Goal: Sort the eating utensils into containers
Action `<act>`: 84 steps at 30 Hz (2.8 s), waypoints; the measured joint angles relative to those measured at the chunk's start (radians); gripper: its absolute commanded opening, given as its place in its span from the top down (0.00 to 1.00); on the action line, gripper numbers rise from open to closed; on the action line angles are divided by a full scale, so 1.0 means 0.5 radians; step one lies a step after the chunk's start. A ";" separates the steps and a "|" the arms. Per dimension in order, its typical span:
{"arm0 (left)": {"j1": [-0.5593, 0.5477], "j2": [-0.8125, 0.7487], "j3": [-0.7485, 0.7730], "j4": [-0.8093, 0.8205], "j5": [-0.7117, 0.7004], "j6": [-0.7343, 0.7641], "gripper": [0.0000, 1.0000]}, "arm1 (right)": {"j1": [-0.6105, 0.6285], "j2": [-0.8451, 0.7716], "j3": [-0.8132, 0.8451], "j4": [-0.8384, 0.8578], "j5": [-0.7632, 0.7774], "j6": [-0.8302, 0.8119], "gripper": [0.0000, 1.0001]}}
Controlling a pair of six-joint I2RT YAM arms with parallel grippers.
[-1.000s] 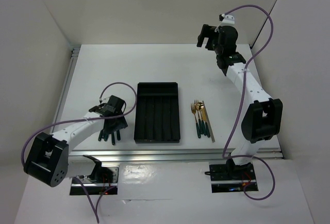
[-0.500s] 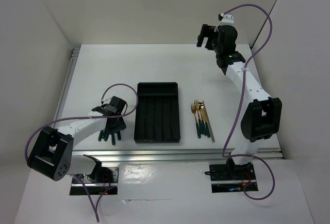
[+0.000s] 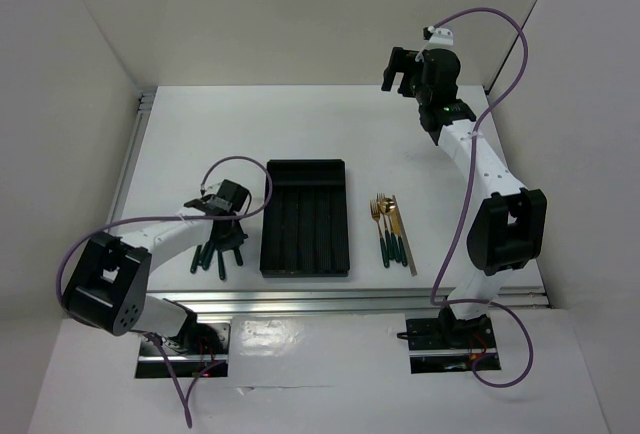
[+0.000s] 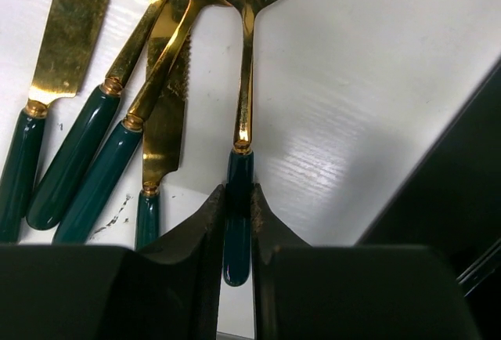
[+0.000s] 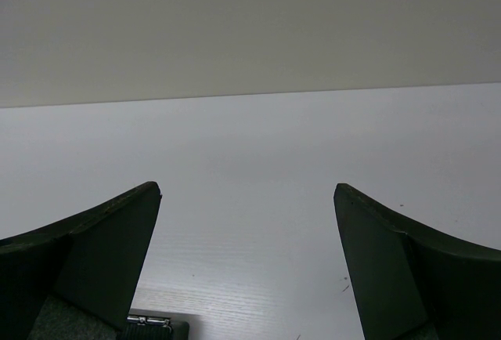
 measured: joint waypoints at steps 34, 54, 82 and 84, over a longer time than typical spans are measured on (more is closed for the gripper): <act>-0.185 -0.459 0.356 -0.265 0.517 0.397 1.00 | 0.000 0.000 0.000 -0.005 0.035 -0.005 0.00; -0.335 -0.116 0.349 -0.005 0.461 0.190 1.00 | 0.000 0.000 0.000 -0.005 0.060 -0.005 0.00; -0.389 0.145 0.349 0.005 0.328 0.132 0.97 | 0.000 0.000 0.000 -0.005 0.060 -0.005 0.00; -0.389 0.145 0.350 0.002 0.326 0.132 0.93 | 0.000 0.000 0.000 -0.005 0.060 -0.005 0.00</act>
